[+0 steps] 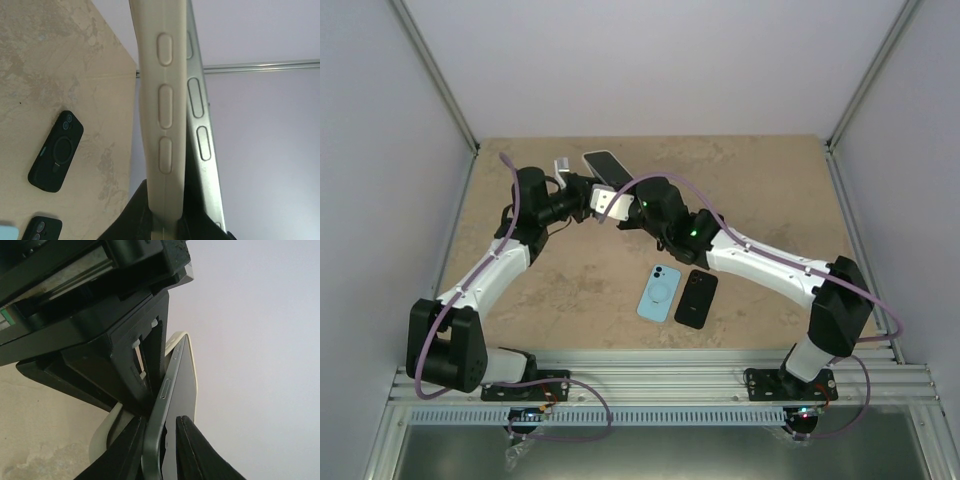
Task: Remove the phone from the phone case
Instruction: Remove the phone case from the phone.
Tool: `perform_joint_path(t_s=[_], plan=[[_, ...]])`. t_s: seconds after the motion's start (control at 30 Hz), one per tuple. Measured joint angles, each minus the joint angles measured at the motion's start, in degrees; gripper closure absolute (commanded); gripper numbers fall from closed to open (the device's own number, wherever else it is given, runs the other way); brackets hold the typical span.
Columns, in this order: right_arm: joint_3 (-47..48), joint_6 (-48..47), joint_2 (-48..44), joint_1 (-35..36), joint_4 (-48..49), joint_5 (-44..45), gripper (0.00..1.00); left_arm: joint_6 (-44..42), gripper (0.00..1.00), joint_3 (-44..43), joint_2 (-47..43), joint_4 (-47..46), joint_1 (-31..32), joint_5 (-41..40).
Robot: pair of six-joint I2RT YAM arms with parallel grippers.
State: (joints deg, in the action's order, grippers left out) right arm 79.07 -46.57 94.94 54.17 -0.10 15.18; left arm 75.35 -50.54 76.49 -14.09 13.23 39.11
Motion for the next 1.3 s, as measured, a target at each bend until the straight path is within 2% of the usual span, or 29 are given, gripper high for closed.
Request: perform_joint_path(t_s=[0.27, 0.33, 0.43, 0.6, 1.07, 1.3], plan=[[-3.1, -4.0, 0.0, 0.0, 6.3, 2.3, 0.83, 0.8, 1.00, 0.5, 0.0, -1.7, -0.1, -0.1], [-3.6, -5.2, 0.0, 0.0, 7.6, 2.9, 0.87, 1.1, 1.00, 0.5, 0.0, -2.1, -0.1, -0.1], [-4.0, -6.4, 0.0, 0.0, 8.7, 3.7, 0.99, 1.4, 1.00, 0.5, 0.0, -2.5, -0.1, 0.0], [-4.0, -7.6, 0.1, 0.0, 8.9, 3.7, 0.99, 1.6, 1.00, 0.7, 0.0, -2.6, -0.1, 0.0], [3.1, 1.8, 0.1, -1.0, -6.0, 1.0, 1.00, -0.5, 1.00, 0.0, 0.6, 0.1, 0.2, 0.4], [5.3, 4.3, 0.1, -1.6, -9.3, 0.2, 0.99, -3.0, 1.00, -0.7, 0.7, 3.1, 0.3, -0.2]])
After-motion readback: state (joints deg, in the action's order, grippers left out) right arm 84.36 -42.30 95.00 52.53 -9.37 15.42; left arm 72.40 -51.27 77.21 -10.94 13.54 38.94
